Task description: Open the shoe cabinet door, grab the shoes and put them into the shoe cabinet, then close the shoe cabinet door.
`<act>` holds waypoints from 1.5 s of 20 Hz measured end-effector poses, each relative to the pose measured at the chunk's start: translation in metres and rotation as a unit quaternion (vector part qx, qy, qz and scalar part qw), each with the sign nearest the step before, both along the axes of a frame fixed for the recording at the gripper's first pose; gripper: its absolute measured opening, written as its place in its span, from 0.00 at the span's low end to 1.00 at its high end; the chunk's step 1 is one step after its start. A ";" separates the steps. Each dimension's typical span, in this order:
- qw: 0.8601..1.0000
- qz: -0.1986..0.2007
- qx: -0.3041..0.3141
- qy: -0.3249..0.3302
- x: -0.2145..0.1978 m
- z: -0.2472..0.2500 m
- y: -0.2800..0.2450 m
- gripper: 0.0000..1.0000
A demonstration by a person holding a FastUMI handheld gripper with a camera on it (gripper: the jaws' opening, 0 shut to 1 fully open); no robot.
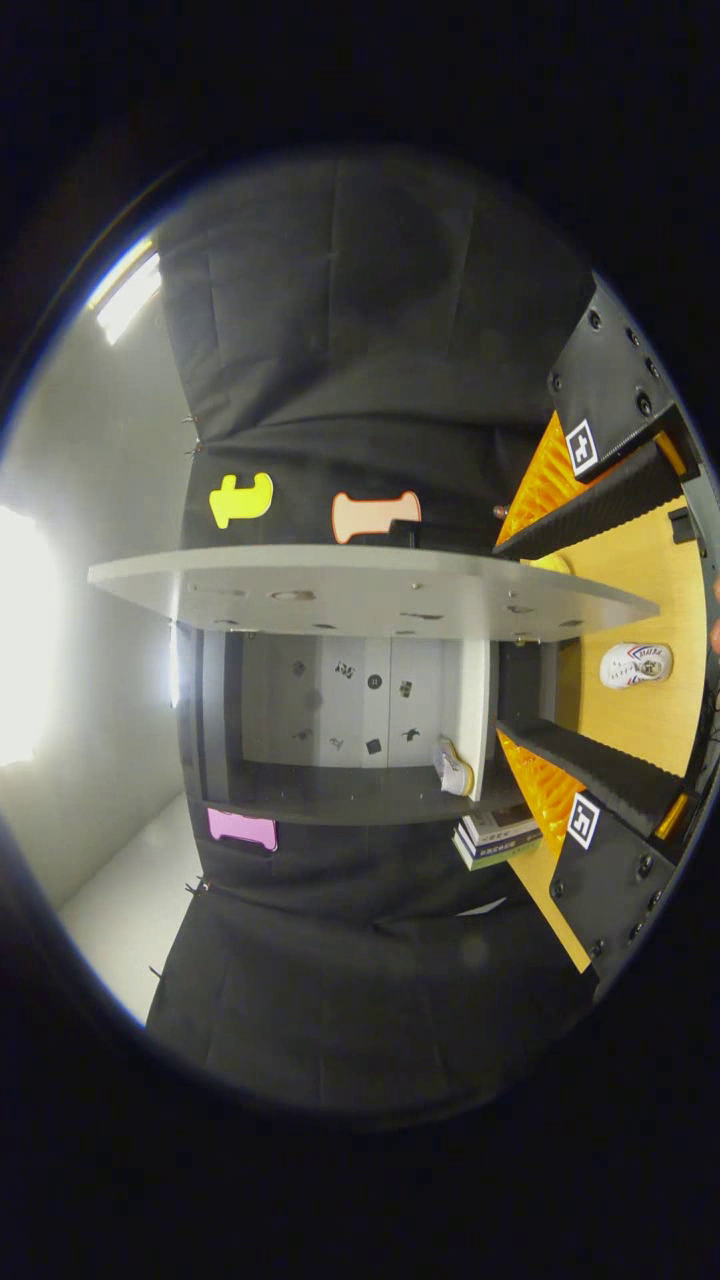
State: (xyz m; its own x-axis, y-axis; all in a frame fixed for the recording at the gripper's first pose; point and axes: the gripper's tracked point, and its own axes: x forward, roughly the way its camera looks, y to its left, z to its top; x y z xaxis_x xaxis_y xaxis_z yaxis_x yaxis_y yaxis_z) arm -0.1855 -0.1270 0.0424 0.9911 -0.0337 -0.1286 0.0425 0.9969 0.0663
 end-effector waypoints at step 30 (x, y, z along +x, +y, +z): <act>0.874 0.101 -0.106 0.464 0.186 -0.449 0.082 0.98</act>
State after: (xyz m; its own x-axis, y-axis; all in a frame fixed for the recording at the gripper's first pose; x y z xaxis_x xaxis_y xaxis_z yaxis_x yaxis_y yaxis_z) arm 0.0004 -0.0449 -0.4062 0.4522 0.0094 -0.8919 -0.1988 0.9759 -0.0904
